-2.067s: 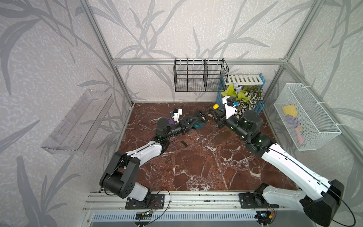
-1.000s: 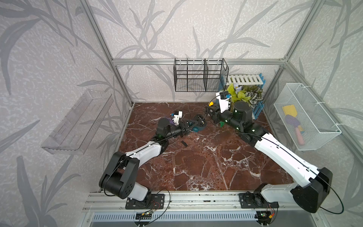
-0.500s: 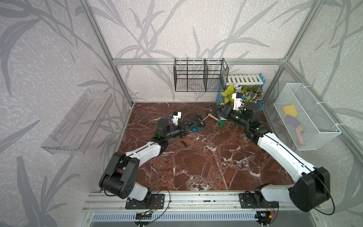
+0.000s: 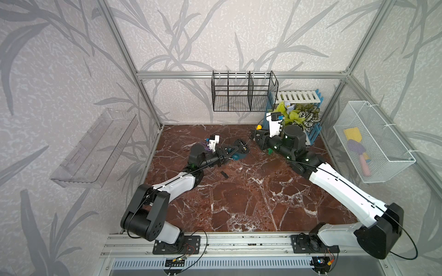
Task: Remove the battery from the alarm
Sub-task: Release the battery from the alarm.
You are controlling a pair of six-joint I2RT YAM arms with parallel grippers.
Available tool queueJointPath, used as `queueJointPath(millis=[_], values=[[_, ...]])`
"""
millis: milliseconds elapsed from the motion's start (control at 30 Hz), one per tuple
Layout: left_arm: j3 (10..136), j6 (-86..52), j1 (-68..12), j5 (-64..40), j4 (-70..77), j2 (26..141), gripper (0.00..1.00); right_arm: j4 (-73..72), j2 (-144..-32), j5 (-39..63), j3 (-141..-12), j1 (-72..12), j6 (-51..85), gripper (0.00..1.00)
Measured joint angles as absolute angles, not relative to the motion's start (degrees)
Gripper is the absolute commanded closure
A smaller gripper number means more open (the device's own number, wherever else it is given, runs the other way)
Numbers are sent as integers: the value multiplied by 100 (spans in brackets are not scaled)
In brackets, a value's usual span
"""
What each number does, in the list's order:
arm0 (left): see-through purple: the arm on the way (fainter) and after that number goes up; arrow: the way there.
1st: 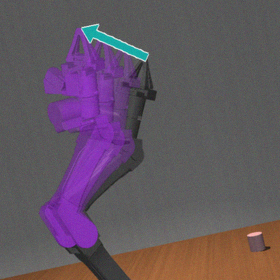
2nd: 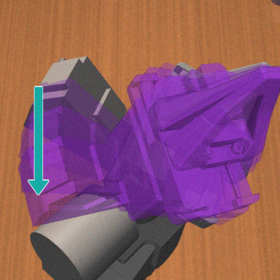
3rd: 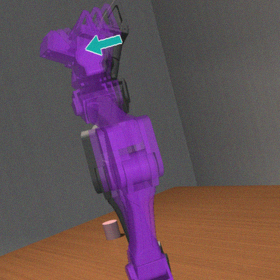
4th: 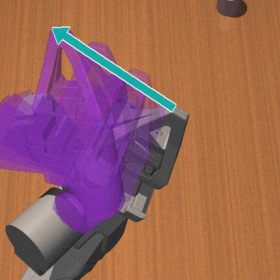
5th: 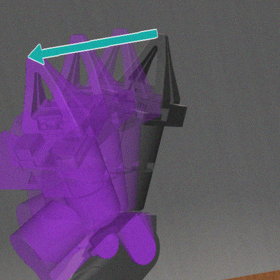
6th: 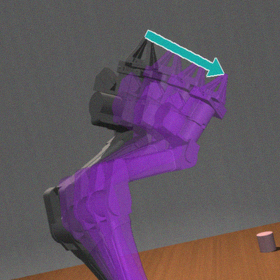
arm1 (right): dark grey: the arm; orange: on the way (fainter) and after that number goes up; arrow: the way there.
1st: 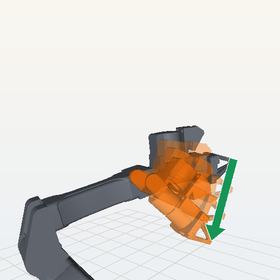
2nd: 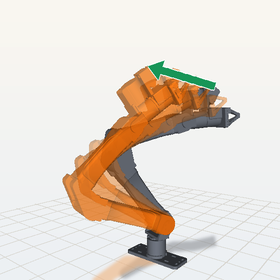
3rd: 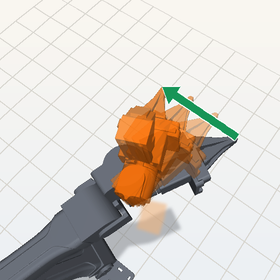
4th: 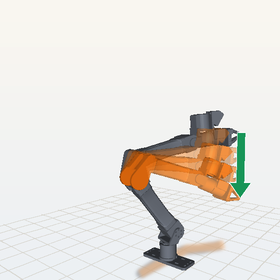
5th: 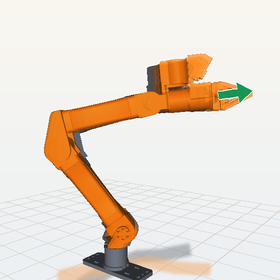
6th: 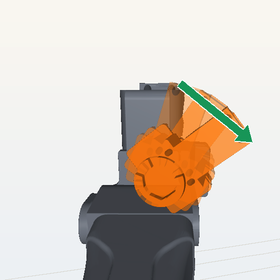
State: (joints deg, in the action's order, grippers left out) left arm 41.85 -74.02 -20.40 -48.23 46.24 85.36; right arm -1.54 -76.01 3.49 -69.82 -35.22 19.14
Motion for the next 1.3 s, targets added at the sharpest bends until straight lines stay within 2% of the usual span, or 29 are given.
queueJointPath(millis=[133, 367, 533, 733, 1033, 1300], values=[[4187, -7485, -2040, -4823, 4694, 8632, 94, -489, -7605, 770, -6705, -3142, 2305, 100], [4185, -7636, -2047, -4834, 4711, 8772, 94, -1234, -7891, 2300, -6252, -2130, 3605, 100], [4195, -7664, -2051, -4904, 4829, 8790, 94, -1435, -8108, 2930, -6156, -1791, 4359, 100], [4195, -7653, -2047, -4980, 4845, 8805, 94, -1651, -8221, 3249, -5992, -1573, 5043, 100], [4362, -7207, -2014, -5000, 4261, 8812, 95, -1337, -8086, 3094, -5999, -1573, 4860, 100], [4491, -6158, -1931, -4915, 3118, 8849, 96, -381, -7926, 2635, -6278, -1712, 3586, 100]])
